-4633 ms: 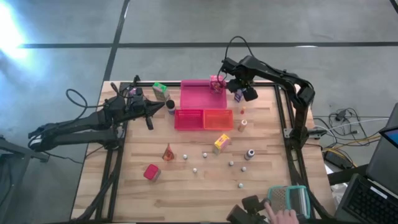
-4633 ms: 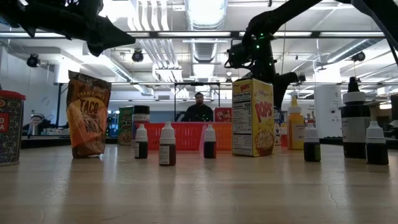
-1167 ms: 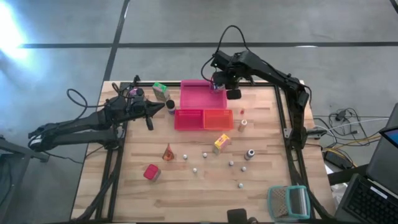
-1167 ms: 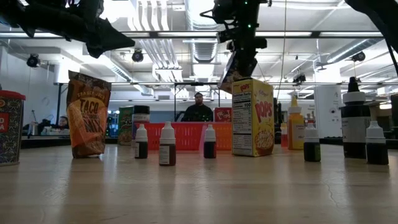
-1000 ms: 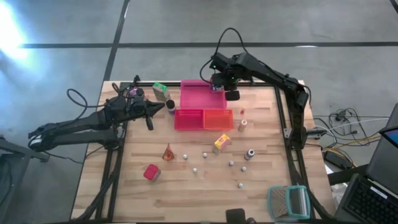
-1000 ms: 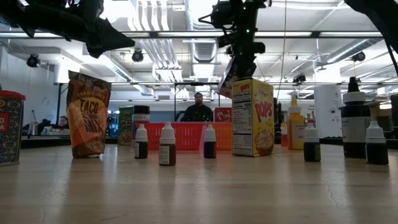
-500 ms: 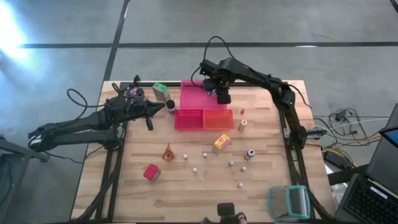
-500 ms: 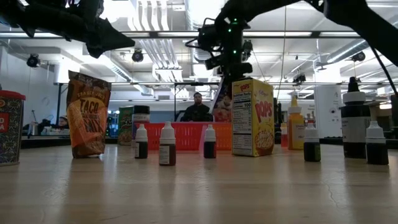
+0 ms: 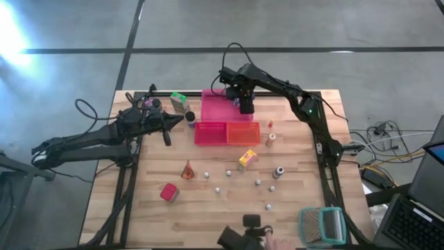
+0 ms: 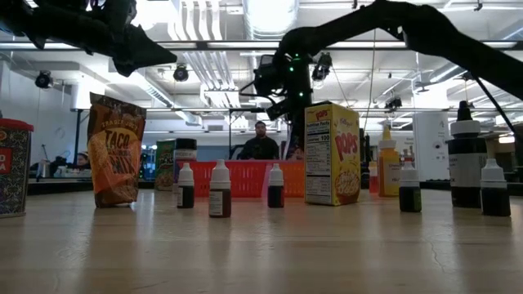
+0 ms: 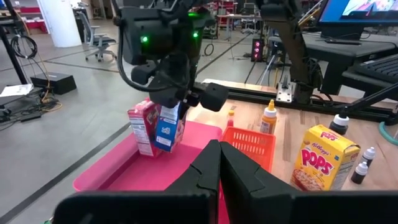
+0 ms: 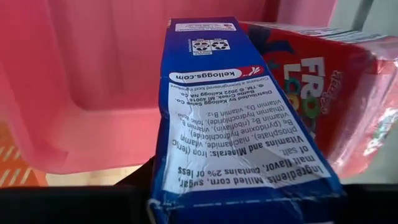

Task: Pick & Place Kitchen Items
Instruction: Put the blue cereal box into the pink bin

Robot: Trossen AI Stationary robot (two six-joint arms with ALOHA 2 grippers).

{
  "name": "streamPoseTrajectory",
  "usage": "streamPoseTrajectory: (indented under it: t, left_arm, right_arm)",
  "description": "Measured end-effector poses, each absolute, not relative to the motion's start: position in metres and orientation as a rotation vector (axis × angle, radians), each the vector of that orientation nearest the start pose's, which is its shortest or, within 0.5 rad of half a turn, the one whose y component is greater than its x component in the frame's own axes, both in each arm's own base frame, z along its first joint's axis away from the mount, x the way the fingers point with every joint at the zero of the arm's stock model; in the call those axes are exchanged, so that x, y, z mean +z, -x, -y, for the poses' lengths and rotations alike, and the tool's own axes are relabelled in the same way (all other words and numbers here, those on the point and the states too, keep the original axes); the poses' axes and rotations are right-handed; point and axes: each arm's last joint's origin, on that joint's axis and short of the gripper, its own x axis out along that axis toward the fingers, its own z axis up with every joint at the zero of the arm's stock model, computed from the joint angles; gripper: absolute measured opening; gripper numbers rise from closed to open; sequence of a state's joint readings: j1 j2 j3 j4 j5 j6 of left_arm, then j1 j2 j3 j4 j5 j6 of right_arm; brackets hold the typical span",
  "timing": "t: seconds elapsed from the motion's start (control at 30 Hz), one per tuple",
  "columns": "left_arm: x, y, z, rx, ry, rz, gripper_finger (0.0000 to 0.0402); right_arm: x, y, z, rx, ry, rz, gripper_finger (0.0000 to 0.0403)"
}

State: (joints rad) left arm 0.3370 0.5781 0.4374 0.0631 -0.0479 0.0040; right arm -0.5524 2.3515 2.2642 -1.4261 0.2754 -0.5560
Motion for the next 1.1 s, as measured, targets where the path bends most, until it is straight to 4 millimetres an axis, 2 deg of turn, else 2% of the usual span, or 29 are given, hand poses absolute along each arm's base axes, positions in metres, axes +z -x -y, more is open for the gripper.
streamPoseTrajectory:
  t: [0.27,0.83,1.1]
  left_arm:
    - [0.265,-0.138,-0.050,0.385,0.008,-0.083,0.0010]
    - [0.263,-0.137,-0.050,0.385,0.011,-0.099,0.0010]
    - [0.263,-0.137,-0.050,0.385,0.011,-0.099,0.0010]
  right_arm:
    - [0.220,-0.389,0.254,-0.194,0.174,-1.682,0.0113]
    - [0.216,-0.389,0.256,-0.231,0.152,-1.682,0.0192]
    - [0.217,-0.389,0.255,-0.243,0.142,-1.679,0.0211]
